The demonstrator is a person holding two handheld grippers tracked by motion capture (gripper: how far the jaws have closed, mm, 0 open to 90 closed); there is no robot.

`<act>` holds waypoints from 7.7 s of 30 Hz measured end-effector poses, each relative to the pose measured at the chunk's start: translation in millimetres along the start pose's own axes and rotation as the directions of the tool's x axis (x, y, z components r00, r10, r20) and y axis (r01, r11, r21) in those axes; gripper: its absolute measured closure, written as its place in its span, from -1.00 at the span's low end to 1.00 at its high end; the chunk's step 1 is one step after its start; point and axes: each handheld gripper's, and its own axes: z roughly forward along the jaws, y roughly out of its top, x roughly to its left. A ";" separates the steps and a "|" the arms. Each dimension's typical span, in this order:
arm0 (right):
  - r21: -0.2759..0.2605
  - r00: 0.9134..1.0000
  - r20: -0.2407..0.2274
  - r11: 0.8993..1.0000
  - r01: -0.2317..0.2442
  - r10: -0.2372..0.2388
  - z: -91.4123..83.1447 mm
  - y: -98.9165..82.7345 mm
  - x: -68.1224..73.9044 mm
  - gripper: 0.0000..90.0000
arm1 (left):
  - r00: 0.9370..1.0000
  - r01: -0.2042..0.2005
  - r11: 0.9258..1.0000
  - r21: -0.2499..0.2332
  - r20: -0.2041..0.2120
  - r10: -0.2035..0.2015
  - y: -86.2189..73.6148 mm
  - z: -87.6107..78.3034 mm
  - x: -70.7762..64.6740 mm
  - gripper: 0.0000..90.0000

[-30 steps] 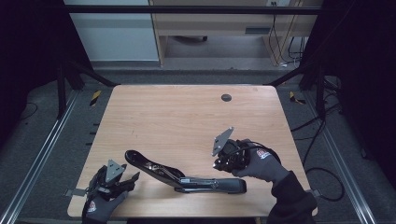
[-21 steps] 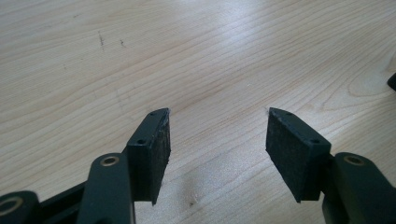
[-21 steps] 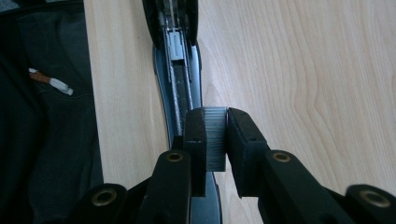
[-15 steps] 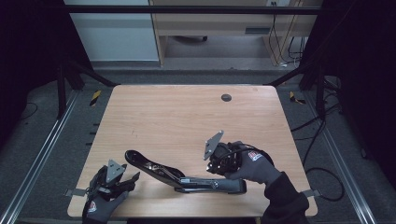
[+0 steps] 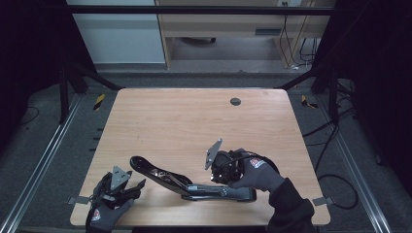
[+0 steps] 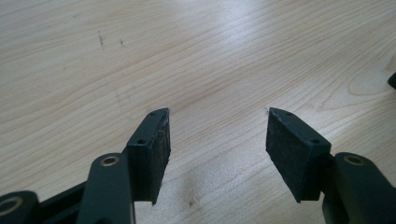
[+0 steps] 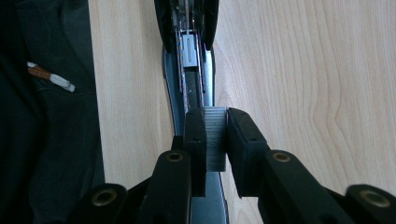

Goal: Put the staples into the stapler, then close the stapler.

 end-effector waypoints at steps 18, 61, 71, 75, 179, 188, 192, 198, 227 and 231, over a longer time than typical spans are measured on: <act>0.012 0.999 -0.032 1.000 0.007 -0.007 18.0 0.7 0.2 0.74 | 1.000 -0.001 1.000 0.001 0.000 0.001 -0.1 0.3 0.1 -0.11; 0.003 0.998 -0.062 1.000 -0.001 0.001 42.6 -7.8 1.3 0.74 | 1.000 -0.002 1.000 0.000 -0.002 0.002 0.1 -0.1 -0.2 -0.11; 0.015 0.998 -0.066 1.000 0.014 -0.013 45.5 -7.5 0.4 0.74 | 1.000 -0.003 1.000 0.001 -0.002 0.003 0.0 0.0 -0.1 -0.11; 0.017 0.998 -0.067 1.000 0.023 -0.022 46.9 -7.4 0.1 0.74 | 1.000 -0.003 1.000 0.000 -0.002 0.003 0.0 0.1 -0.1 -0.11; -0.556 0.683 0.257 0.683 -0.475 0.684 15.4 -147.5 18.6 0.52 | 0.996 0.061 0.985 -0.164 0.081 -0.048 7.1 -25.8 -0.4 -0.18; -0.544 0.667 0.242 0.668 -0.507 0.704 21.9 -158.2 29.6 0.89 | 0.995 0.059 0.981 -0.187 0.091 -0.043 7.6 -31.0 -2.0 -0.24; -0.532 0.666 0.233 0.666 -0.522 0.709 23.1 -160.0 30.2 1.00 | 0.995 0.059 0.977 -0.207 0.096 -0.040 7.9 -35.6 -3.3 -0.27; -0.511 0.673 0.227 0.675 -0.532 0.703 26.0 -160.7 31.6 1.00 | 0.993 0.070 0.972 -0.225 0.112 -0.046 7.9 -39.1 -3.0 -0.30; -0.454 0.700 0.163 0.683 -0.572 0.695 40.7 -156.3 37.7 1.00 | 0.985 0.074 0.943 -0.324 0.171 -0.019 16.8 -62.1 -18.0 -0.45; -0.453 0.703 0.163 0.685 -0.570 0.692 41.0 -156.1 37.8 1.00 | 0.983 0.079 0.943 -0.324 0.182 -0.020 19.0 -64.1 -21.6 -0.45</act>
